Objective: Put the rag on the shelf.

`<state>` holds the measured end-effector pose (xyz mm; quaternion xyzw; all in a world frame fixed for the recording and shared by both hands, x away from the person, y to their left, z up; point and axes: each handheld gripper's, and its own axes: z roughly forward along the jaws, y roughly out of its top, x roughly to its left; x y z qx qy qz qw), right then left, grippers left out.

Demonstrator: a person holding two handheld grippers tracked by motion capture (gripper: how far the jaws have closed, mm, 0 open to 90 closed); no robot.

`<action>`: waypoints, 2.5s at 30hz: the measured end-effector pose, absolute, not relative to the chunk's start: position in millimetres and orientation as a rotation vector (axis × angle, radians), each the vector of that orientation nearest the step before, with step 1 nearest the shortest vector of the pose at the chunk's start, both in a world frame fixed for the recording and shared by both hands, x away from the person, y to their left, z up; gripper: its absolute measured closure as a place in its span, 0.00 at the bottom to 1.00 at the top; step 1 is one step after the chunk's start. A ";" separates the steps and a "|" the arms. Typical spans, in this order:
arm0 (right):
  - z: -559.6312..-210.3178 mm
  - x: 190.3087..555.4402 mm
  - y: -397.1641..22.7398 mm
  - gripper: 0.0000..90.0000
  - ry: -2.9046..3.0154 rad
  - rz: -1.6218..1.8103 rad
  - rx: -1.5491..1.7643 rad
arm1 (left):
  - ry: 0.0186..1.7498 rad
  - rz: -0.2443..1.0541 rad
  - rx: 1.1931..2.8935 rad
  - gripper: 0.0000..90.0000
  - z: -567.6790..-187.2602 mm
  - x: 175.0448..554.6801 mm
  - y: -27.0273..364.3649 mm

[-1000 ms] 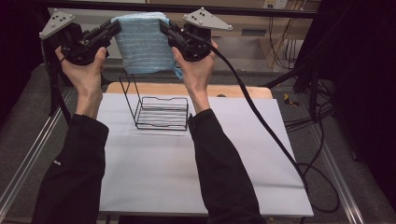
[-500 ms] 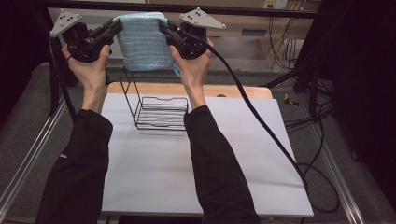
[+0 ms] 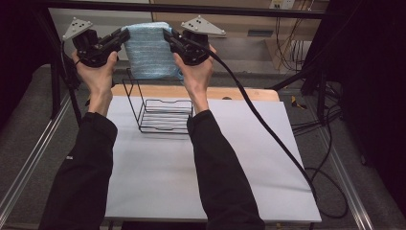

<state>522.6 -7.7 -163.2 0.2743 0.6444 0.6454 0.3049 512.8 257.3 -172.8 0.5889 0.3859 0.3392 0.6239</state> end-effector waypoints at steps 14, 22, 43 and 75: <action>-187.0 527.6 -9.5 0.90 1.749 1.689 0.800 | 0.882 0.757 1.414 0.89 -194.7 517.5 257.0; -203.7 525.0 -15.1 0.90 1.776 1.694 0.827 | 0.861 0.729 1.454 0.89 -209.3 512.2 257.7; -218.0 504.6 -21.7 0.89 1.862 1.706 0.837 | 0.781 0.717 1.529 0.89 -218.5 484.4 265.2; -227.9 489.5 -27.2 0.88 2.063 1.590 0.691 | 0.761 0.660 1.666 0.86 -234.8 462.9 270.0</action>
